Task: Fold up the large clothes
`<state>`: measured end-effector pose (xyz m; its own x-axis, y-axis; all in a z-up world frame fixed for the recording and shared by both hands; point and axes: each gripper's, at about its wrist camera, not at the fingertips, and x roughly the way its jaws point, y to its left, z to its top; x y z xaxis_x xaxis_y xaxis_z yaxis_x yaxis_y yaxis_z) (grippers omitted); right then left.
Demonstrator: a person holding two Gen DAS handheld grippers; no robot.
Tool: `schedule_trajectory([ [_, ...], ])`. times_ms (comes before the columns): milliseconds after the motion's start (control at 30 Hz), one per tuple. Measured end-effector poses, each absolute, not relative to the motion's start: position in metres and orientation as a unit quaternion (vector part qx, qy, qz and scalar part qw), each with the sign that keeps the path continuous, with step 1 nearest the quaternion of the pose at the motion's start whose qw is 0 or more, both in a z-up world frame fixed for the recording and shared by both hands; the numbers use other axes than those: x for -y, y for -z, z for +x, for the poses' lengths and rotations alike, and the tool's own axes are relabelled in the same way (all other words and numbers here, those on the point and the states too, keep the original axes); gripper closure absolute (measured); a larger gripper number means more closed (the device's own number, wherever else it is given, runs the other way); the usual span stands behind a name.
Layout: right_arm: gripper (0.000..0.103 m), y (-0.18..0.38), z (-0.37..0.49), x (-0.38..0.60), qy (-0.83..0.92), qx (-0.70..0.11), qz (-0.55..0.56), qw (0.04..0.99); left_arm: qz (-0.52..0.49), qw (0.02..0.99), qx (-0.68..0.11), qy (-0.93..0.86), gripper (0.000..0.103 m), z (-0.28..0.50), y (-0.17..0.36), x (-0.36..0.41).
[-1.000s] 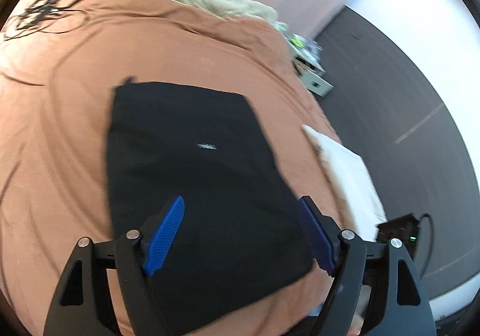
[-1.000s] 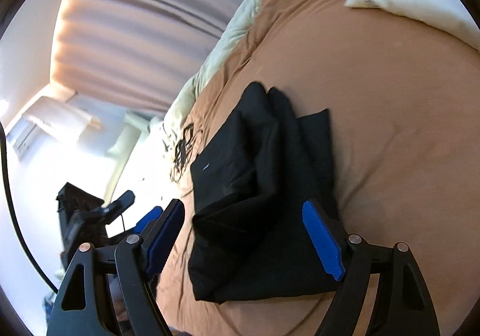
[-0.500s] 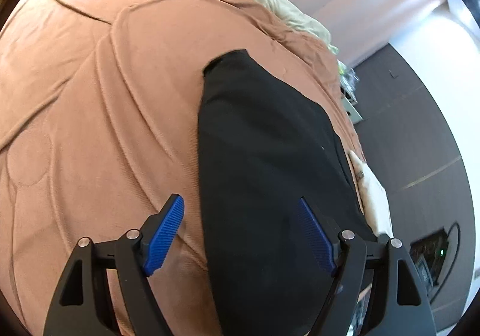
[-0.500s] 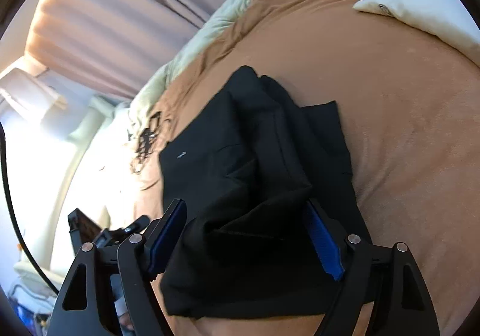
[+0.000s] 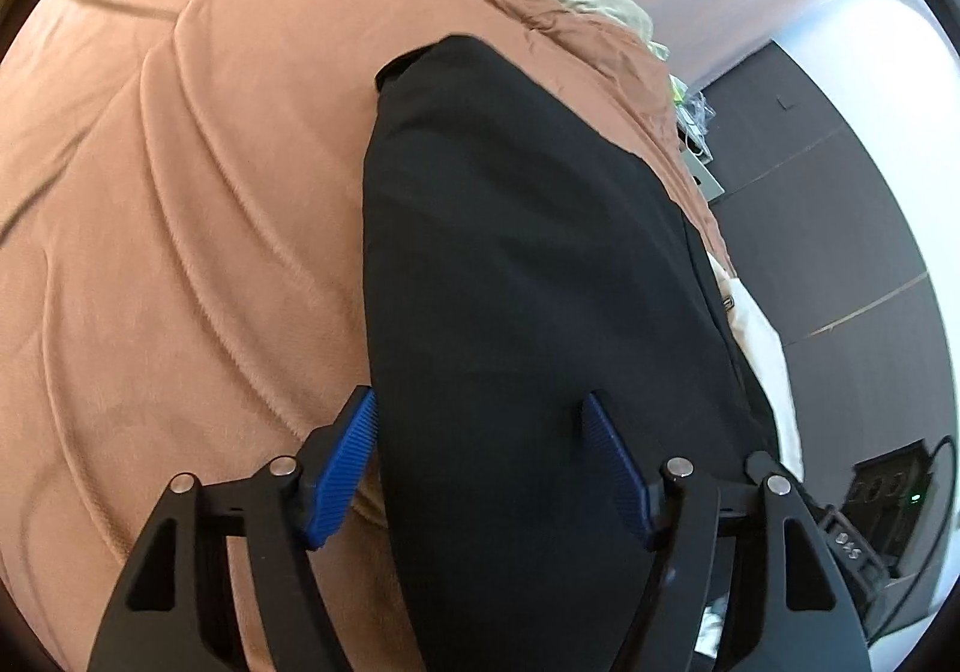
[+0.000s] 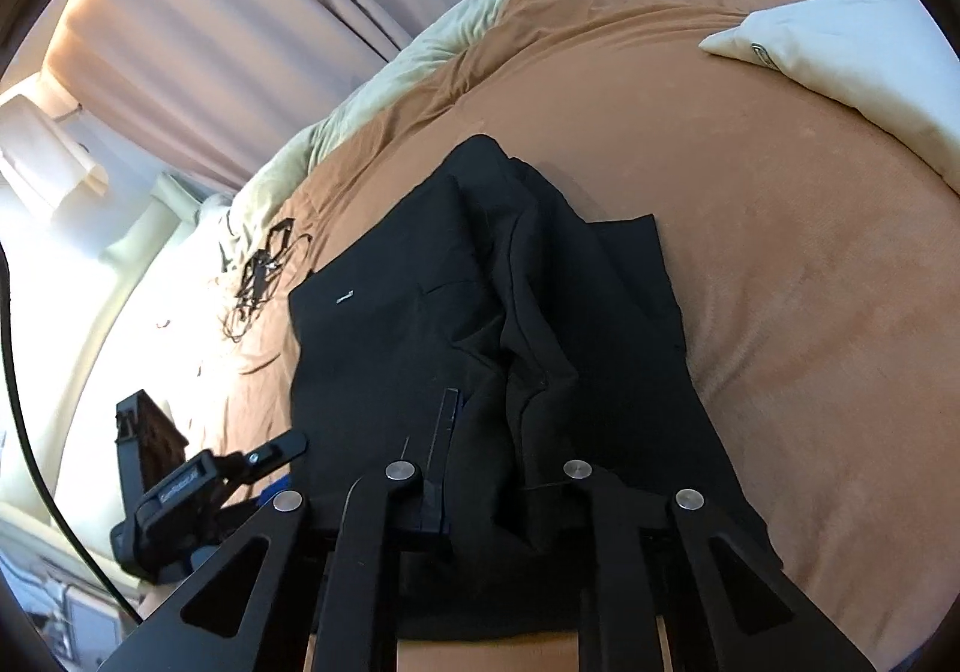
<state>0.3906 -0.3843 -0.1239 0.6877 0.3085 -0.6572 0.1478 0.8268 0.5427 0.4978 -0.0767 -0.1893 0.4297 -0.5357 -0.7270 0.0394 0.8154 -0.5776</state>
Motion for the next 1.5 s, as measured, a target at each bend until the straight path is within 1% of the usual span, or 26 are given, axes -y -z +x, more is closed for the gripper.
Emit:
schedule_trajectory([
  [133,0.088,0.115,0.377,0.388,-0.050,-0.393,0.285,0.873,-0.228,0.819,-0.493,0.184,0.041,0.493,0.180,0.084],
  [233,0.088,0.114,0.368,0.396,-0.049,-0.403,0.296,0.865,-0.228,0.820,-0.487,0.196,0.042,0.493,0.175,0.086],
  [367,0.088,0.130,0.366,0.412,-0.053,-0.441,0.319,0.837,-0.221,0.821,-0.484,0.207,0.042,0.494,0.172,0.093],
  [467,0.085,0.142,0.363,0.422,-0.049,-0.465,0.330,0.820,-0.208,0.825,-0.483,0.207,0.042,0.495,0.170,0.100],
  [567,0.075,0.139,0.358,0.423,-0.043,-0.469,0.318,0.823,-0.207,0.825,-0.483,0.206,0.042,0.496,0.170,0.100],
  [733,0.074,0.130,0.348,0.425,-0.042,-0.467,0.302,0.830,-0.221,0.821,-0.483,0.211,0.042,0.501,0.171,0.097],
  [767,0.074,0.128,0.345,0.424,-0.044,-0.463,0.297,0.834,-0.223,0.820,-0.483,0.212,0.042,0.498,0.172,0.096],
  [833,0.083,0.126,0.343,0.424,-0.050,-0.455,0.287,0.841,-0.226,0.819,-0.482,0.214,0.042,0.495,0.172,0.092],
  [900,0.085,0.127,0.343,0.425,-0.052,-0.448,0.282,0.847,-0.231,0.819,-0.478,0.220,0.042,0.494,0.171,0.092],
  [1100,0.088,0.162,0.346,0.440,-0.042,-0.455,0.306,0.836,-0.261,0.812,-0.459,0.249,0.042,0.493,0.165,0.086],
  [1200,0.089,0.172,0.342,0.442,-0.043,-0.450,0.314,0.835,-0.252,0.829,-0.451,0.214,0.042,0.494,0.165,0.076],
  [1367,0.088,0.166,0.342,0.442,-0.040,-0.453,0.306,0.837,-0.280,0.803,-0.485,0.201,0.042,0.503,0.194,0.067],
  [1400,0.085,0.163,0.343,0.441,-0.038,-0.453,0.305,0.837,-0.282,0.800,-0.491,0.199,0.042,0.503,0.200,0.069],
  [1433,0.078,0.160,0.344,0.442,-0.040,-0.453,0.307,0.836,-0.280,0.801,-0.492,0.196,0.042,0.505,0.204,0.072],
  [1467,0.073,0.156,0.345,0.443,-0.042,-0.452,0.307,0.836,-0.277,0.803,-0.489,0.195,0.042,0.505,0.205,0.073],
  [1500,0.065,0.152,0.345,0.447,-0.044,-0.448,0.305,0.839,-0.271,0.808,-0.486,0.195,0.042,0.505,0.204,0.075],
])
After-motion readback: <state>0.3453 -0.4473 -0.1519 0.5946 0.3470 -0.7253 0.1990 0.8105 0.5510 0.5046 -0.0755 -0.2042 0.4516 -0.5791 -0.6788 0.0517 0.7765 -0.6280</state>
